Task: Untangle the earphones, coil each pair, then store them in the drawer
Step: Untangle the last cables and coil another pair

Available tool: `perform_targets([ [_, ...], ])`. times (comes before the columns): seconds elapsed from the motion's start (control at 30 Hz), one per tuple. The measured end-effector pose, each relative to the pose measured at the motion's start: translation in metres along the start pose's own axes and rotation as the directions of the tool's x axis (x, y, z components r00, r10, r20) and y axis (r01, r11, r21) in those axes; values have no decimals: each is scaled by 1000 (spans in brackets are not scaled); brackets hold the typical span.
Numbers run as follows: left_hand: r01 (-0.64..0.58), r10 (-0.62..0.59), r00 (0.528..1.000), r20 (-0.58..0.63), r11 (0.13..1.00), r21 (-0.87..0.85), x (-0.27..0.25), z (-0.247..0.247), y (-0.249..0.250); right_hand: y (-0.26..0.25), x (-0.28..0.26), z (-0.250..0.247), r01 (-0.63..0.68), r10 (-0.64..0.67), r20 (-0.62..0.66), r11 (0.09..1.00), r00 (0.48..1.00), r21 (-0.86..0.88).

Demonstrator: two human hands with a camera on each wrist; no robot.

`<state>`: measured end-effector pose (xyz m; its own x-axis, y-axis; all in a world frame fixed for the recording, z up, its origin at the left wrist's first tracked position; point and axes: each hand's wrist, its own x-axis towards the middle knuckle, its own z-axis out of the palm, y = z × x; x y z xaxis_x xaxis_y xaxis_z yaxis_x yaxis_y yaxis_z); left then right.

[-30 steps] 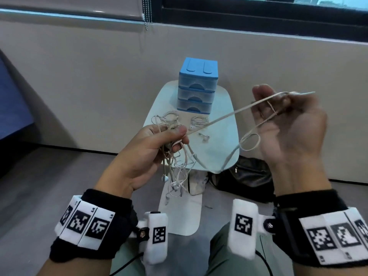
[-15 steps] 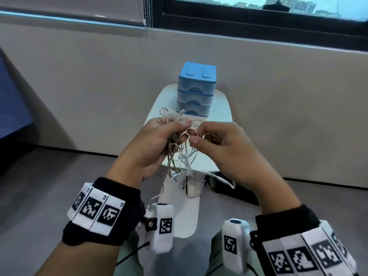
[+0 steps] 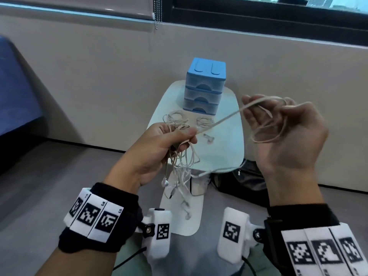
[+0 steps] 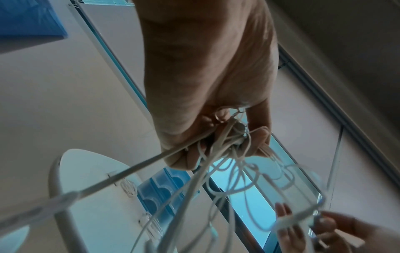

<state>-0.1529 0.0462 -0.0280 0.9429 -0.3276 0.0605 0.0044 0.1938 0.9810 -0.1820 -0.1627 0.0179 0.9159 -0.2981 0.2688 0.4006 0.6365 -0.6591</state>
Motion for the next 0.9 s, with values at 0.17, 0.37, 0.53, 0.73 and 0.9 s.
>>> perform_targets([
  [0.17, -11, 9, 998, -59, 1000, -29, 6, 12, -7, 6, -11, 17, -138, 124, 232, 989, 965, 46],
  [0.37, 23, -23, 1000, -18, 1000, -10, 7, 3, -11, 15, -9, 5, -190, 280, 219, 914, 935, -358],
  [0.53, 33, -36, 996, 75, 998, 44, 6, 3, -11, 27, -7, 0, 35, 249, 247, 634, 936, -772],
  [0.73, 55, -57, 996, 66, 998, 35, 11, -2, -20, 20, -9, -13, 333, 479, 372, 168, 795, -928],
  [0.9, 99, -104, 992, 73, 993, 65, 11, -6, -30, 9, -4, -25, 199, 305, 307, 338, 902, -920],
])
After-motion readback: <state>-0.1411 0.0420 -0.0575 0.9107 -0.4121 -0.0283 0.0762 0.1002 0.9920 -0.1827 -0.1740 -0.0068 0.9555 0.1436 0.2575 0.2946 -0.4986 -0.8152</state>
